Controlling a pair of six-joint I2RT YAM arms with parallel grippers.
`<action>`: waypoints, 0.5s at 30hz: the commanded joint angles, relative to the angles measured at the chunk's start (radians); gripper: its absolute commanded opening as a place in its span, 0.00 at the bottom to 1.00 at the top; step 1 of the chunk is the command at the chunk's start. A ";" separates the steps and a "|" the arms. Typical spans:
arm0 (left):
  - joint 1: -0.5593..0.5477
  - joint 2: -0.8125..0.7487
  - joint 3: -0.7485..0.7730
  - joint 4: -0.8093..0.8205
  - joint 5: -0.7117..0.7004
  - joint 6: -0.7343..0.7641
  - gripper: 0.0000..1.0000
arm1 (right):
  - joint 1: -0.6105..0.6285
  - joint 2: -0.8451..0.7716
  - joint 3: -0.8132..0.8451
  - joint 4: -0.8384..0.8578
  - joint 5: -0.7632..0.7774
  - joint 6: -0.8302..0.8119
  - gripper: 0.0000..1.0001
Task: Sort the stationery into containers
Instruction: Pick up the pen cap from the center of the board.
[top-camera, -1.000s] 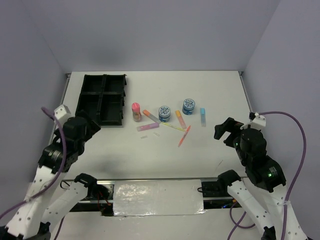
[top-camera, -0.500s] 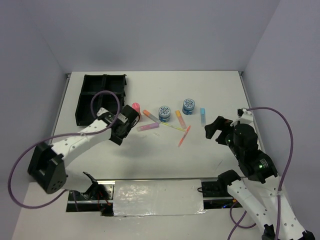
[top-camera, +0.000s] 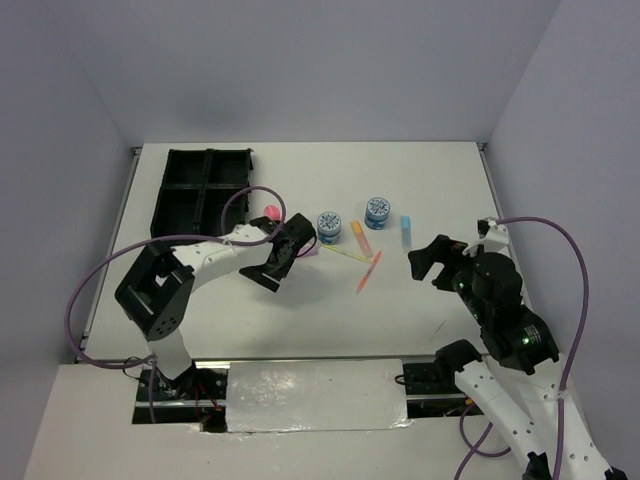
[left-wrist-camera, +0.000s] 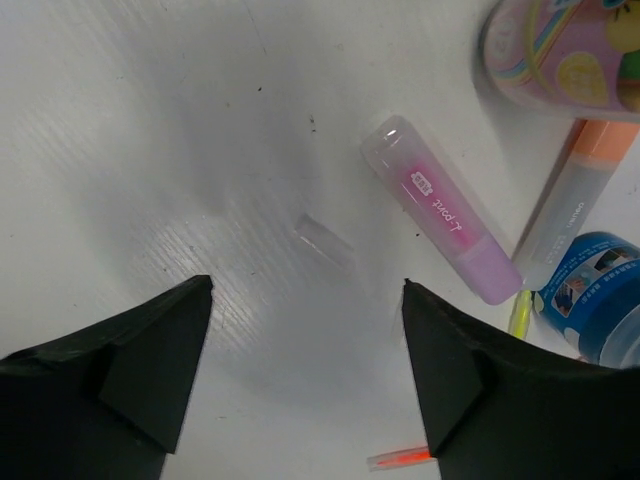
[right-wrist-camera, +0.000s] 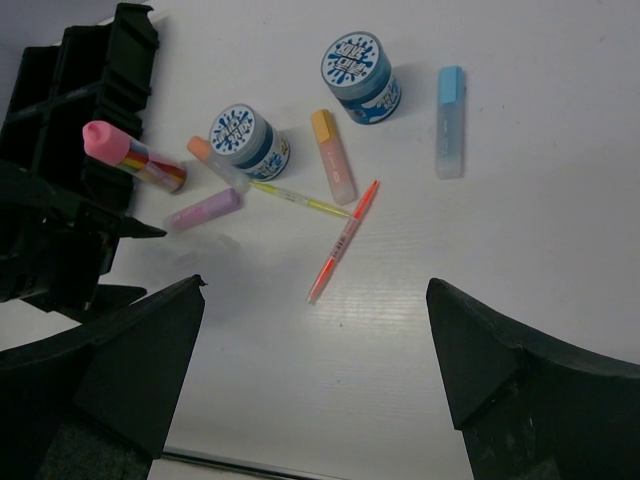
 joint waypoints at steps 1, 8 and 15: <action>-0.004 0.007 -0.005 -0.009 0.003 -0.146 0.84 | -0.003 -0.025 -0.005 0.043 -0.020 -0.016 1.00; -0.004 0.052 0.027 -0.014 0.026 -0.163 0.76 | -0.003 -0.033 -0.008 0.051 -0.036 -0.027 1.00; -0.004 0.084 0.029 0.002 0.041 -0.175 0.77 | -0.002 -0.030 -0.009 0.057 -0.039 -0.028 1.00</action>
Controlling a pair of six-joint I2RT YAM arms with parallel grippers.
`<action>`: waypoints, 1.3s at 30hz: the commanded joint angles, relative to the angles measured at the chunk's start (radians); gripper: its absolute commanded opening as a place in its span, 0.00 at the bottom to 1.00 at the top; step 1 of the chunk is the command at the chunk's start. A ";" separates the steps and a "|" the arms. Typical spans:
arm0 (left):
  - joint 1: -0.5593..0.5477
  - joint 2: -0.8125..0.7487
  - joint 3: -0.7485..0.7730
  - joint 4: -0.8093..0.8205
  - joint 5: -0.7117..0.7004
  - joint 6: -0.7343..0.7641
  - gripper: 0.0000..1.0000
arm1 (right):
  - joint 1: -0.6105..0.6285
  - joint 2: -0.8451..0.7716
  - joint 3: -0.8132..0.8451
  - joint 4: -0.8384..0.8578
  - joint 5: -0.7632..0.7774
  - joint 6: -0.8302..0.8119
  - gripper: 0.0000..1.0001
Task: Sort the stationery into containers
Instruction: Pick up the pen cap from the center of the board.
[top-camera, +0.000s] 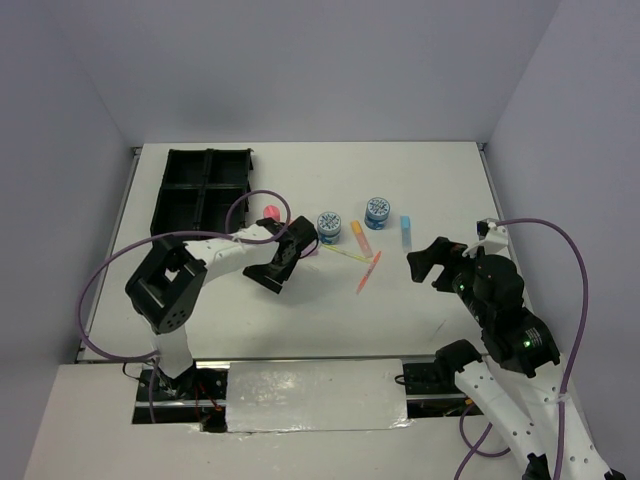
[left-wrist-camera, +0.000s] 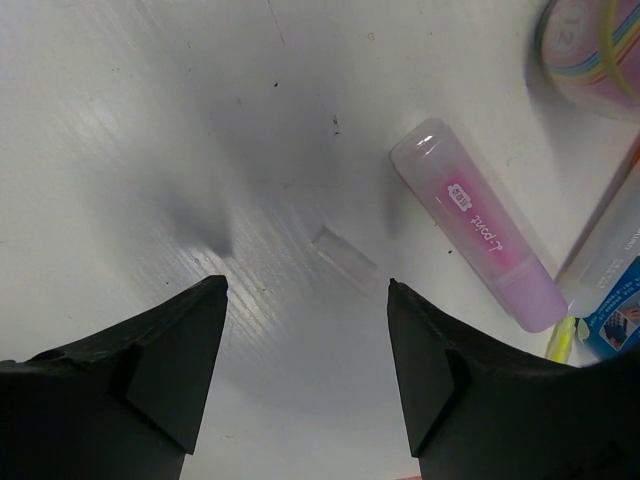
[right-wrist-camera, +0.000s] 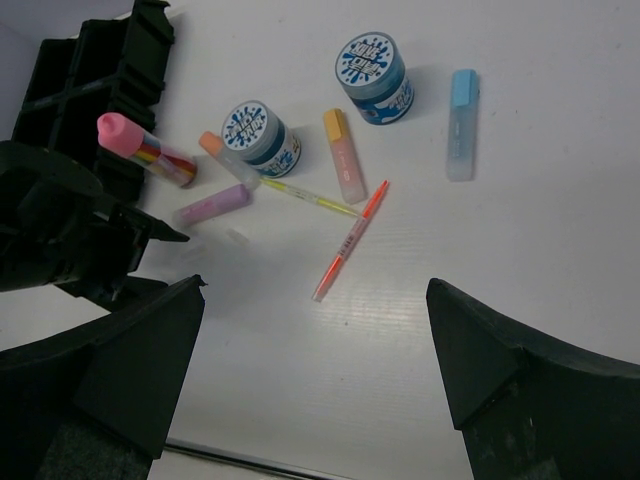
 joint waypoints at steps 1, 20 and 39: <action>-0.004 0.021 0.030 -0.011 0.004 -0.181 0.77 | -0.003 -0.001 -0.001 0.050 -0.009 -0.014 1.00; 0.002 0.101 0.082 -0.078 0.015 -0.212 0.77 | 0.000 -0.015 -0.009 0.055 0.029 -0.029 1.00; 0.002 0.122 0.053 -0.098 0.064 -0.244 0.68 | 0.001 -0.029 -0.011 0.050 0.030 -0.031 1.00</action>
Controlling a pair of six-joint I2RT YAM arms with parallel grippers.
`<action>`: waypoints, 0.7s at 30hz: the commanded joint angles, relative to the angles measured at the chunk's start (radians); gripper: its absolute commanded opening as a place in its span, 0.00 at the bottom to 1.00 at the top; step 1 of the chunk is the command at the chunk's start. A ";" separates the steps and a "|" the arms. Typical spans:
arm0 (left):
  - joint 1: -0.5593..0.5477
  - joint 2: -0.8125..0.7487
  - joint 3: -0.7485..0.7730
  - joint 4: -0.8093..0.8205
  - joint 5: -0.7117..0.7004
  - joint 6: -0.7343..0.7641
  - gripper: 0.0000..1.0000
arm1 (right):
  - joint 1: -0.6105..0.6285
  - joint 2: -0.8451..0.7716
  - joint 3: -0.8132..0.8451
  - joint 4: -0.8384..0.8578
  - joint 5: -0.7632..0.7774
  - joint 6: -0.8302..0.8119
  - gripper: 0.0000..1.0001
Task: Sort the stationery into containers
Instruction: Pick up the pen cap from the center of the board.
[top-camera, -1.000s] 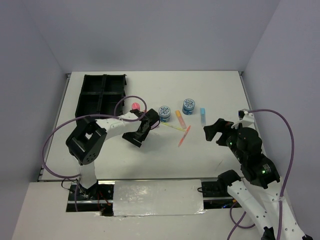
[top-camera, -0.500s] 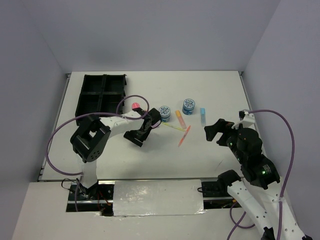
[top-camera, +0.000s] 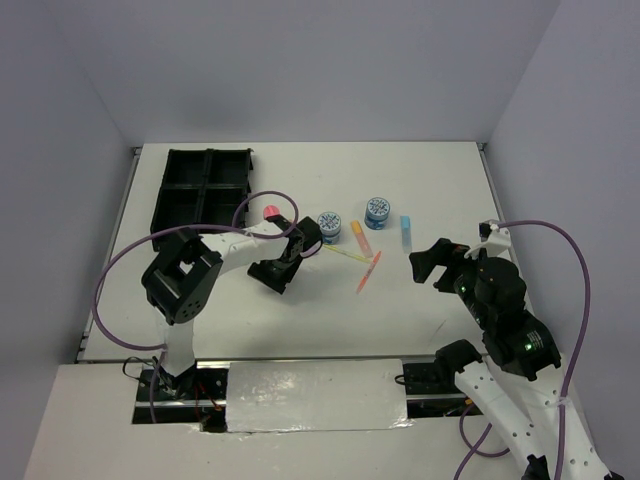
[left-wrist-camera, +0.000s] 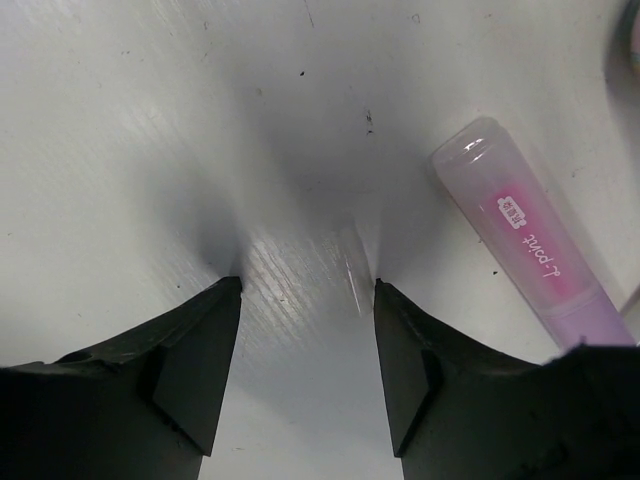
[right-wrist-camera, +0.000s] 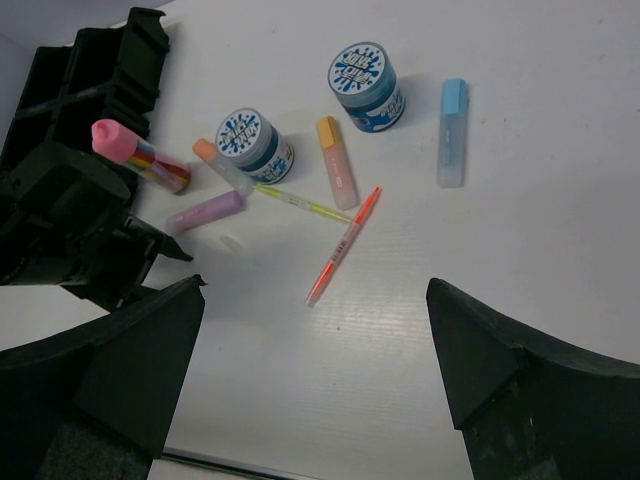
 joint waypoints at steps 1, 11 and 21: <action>0.001 0.013 -0.026 -0.017 0.016 -0.238 0.67 | 0.003 -0.014 -0.005 0.045 0.011 -0.015 1.00; 0.014 0.005 -0.047 -0.007 -0.026 -0.194 0.48 | 0.000 -0.021 0.004 0.036 0.021 -0.007 1.00; 0.023 -0.002 -0.060 0.065 -0.049 -0.049 0.51 | 0.001 -0.011 0.001 0.041 0.023 -0.006 1.00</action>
